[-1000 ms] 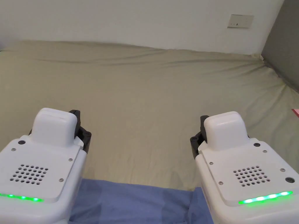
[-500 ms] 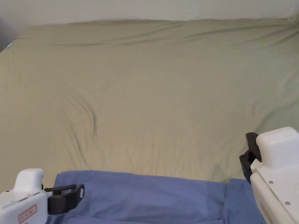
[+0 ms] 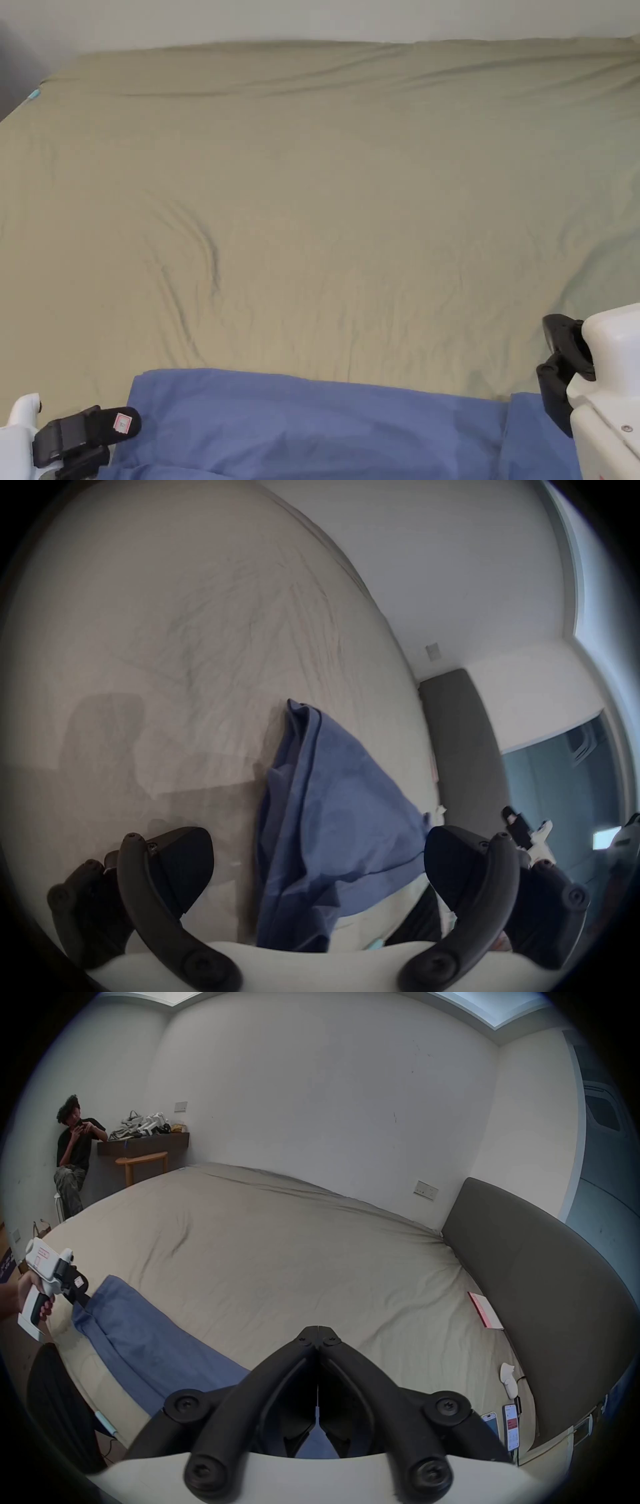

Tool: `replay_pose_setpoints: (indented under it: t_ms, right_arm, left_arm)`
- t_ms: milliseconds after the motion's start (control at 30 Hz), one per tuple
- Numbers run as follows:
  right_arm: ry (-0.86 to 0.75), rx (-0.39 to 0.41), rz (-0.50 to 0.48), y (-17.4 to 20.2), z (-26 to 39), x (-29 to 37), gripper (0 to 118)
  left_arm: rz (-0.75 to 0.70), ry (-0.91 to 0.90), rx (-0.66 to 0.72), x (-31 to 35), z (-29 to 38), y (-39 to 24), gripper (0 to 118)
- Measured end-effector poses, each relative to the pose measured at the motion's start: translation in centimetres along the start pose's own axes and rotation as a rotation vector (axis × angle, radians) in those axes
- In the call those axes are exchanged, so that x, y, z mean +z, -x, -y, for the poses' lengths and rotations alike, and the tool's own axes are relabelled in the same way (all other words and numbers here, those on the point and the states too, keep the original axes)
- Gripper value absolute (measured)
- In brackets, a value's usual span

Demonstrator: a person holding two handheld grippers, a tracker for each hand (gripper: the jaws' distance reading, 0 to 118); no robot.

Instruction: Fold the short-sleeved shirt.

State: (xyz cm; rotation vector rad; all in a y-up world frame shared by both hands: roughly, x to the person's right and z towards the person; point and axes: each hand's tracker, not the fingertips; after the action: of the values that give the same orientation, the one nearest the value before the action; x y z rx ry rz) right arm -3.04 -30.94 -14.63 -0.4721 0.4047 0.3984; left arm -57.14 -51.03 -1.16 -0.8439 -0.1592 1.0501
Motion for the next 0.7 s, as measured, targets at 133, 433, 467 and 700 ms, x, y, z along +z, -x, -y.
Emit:
replay_pose_setpoints:
  t_ms: [133, 433, 467, 700]
  right_arm:
    - [-0.010, -0.004, -0.024, 0.6, -0.7, 0.4, 2]
    - [-0.006, -0.011, -0.058, 1.3, -1.1, 0.9, 2]
    - [-0.005, -0.011, -0.059, 1.2, -1.1, 1.1, 2]
    - [0.004, -0.004, -0.035, 0.5, -1.0, 1.6, 2]
  left_arm:
    - [0.136, 0.097, 0.129, -2.2, 1.0, 3.8, 88]
    - [0.000, -0.006, 0.074, -4.9, 2.4, 2.0, 9]
    - [0.017, -0.004, 0.032, -4.9, 2.7, 1.5, 9]
    - [-0.154, -0.030, -0.127, -3.5, 2.9, -3.3, 8]
